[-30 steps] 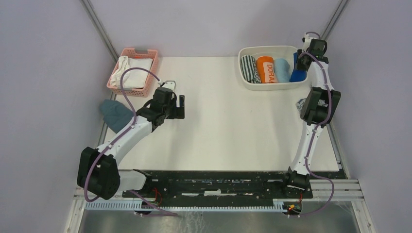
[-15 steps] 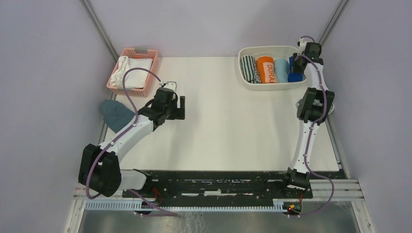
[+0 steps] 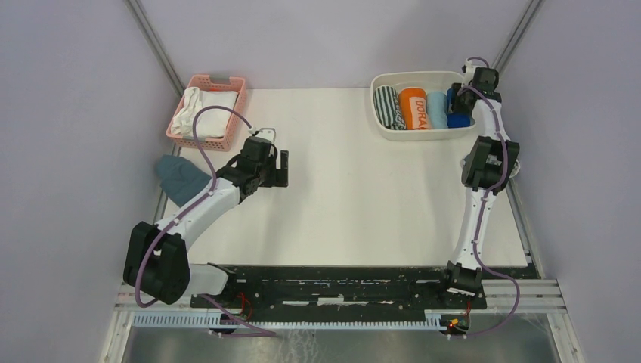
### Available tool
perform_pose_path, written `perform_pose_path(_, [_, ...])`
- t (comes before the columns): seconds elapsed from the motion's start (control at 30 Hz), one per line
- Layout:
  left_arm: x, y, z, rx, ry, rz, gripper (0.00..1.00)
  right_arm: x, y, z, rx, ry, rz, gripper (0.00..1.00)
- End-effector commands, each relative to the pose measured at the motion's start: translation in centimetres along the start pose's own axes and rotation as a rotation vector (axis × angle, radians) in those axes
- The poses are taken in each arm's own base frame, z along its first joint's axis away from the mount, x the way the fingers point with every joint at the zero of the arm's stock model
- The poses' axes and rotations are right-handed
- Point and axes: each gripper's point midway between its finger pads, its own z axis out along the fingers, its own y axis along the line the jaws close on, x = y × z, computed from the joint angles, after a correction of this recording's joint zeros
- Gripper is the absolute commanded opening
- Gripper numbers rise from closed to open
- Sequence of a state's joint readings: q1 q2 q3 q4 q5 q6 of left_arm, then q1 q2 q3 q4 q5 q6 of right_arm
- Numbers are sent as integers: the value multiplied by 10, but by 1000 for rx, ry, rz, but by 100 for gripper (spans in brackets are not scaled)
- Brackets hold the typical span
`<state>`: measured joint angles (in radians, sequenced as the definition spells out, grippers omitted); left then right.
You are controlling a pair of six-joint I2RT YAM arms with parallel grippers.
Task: Roll the towels
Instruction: Place the towel in the bin.
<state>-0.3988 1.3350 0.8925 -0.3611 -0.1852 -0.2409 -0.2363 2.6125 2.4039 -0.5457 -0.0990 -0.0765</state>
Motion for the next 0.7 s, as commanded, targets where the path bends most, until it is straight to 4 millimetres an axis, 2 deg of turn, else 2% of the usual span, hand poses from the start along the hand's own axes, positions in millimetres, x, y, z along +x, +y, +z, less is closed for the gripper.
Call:
perform_pose_path(0.0, [-17, 2, -1, -4, -47, 40, 92, -37, 14, -33, -46, -88, 26, 60])
perform_pose_path(0.2, [-20, 2, -4, -4, -60, 38, 91, -80, 15, -73, -49, -220, 37, 67])
perform_pose_path(0.43, [-24, 0, -10, 11, -81, 30, 91, -107, 14, -106, -38, -289, 27, 71])
perform_pose_path(0.53, [-26, 1, -13, 11, -88, 28, 91, -106, 13, -109, -26, -283, 28, 72])
perform_pose_path(0.67, [-27, 1, -18, 15, -101, 22, 92, -88, 13, -94, -26, -223, 32, 68])
